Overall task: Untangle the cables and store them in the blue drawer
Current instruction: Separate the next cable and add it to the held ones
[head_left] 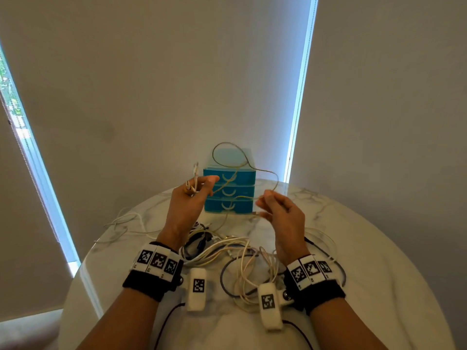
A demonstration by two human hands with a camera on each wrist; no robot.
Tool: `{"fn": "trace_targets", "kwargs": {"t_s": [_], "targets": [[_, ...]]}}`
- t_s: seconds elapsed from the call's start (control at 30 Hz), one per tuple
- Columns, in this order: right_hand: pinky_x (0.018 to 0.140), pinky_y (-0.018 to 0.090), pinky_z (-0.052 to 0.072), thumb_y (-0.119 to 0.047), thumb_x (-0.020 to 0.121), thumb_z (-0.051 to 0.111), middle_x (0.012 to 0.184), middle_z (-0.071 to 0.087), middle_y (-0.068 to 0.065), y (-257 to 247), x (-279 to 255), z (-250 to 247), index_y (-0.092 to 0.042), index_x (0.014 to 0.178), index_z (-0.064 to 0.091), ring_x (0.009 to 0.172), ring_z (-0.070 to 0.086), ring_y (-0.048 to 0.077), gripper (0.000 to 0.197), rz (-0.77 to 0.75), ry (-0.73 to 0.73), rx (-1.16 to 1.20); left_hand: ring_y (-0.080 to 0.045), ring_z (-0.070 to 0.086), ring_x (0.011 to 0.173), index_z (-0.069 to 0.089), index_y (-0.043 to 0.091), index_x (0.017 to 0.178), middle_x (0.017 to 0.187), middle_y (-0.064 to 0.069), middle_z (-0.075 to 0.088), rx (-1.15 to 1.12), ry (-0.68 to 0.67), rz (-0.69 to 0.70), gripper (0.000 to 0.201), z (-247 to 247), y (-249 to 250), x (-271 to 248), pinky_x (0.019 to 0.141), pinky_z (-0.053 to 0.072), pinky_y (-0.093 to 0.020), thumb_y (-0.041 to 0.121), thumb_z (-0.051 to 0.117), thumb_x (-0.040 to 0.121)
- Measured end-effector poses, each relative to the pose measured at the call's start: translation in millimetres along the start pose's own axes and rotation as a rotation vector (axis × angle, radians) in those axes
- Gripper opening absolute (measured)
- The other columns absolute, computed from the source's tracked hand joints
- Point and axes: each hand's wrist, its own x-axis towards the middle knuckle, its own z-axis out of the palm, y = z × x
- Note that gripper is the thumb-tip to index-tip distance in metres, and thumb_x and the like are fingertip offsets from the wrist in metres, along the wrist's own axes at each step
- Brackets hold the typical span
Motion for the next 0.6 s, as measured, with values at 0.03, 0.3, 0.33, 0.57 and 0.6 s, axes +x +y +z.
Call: {"fn": "trace_targets", "kwargs": {"t_s": [0.03,0.3,0.33,0.57,0.6], "targets": [[0.082,0.031,0.063,-0.021,0.101,0.073,0.106,0.082,0.011,-5,1,-1,-0.005,0.119,0.075,0.101,0.079,0.024,0.024,-0.001,0.027,0.099,0.009,0.063,0.070,0.083,0.032,0.105,0.084,0.018,0.077,0.009,-0.001,0.000,0.024,-2,0,0,0.071,0.045,-0.031,0.052,0.071,0.099],[0.071,0.019,0.062,-0.025,0.102,0.070,0.113,0.081,0.011,-23,-3,1,-0.011,0.113,0.078,0.101,0.079,0.014,0.020,0.177,-0.134,0.364,0.008,0.071,0.109,0.083,0.043,0.110,0.113,0.026,0.079,0.281,-0.421,0.025,0.030,8,-5,-7,0.102,0.053,-0.030,0.052,0.089,0.082],[0.069,0.018,0.061,-0.025,0.102,0.070,0.113,0.081,0.011,-24,-3,2,-0.012,0.111,0.079,0.100,0.079,0.013,0.018,0.185,-0.139,0.386,0.008,0.071,0.105,0.084,0.044,0.107,0.109,0.027,0.079,0.315,-0.441,0.030,0.025,9,-7,-7,0.099,0.054,-0.031,0.052,0.088,0.083],[0.081,0.021,0.064,-0.026,0.107,0.062,0.132,0.076,0.011,-23,-2,1,-0.011,0.130,0.071,0.118,0.076,0.016,0.029,0.178,-0.258,0.411,0.004,0.074,0.097,0.085,0.037,0.098,0.098,0.022,0.081,0.390,-0.393,0.093,0.016,13,-9,-6,0.098,0.058,-0.034,0.051,0.078,0.095],[0.087,0.024,0.064,-0.027,0.108,0.061,0.133,0.076,0.009,-21,-1,1,-0.011,0.135,0.068,0.122,0.074,0.018,0.032,0.170,-0.281,0.367,0.004,0.073,0.097,0.085,0.037,0.097,0.098,0.022,0.081,0.391,-0.366,0.105,0.016,13,-10,-6,0.097,0.058,-0.034,0.050,0.077,0.096]]}}
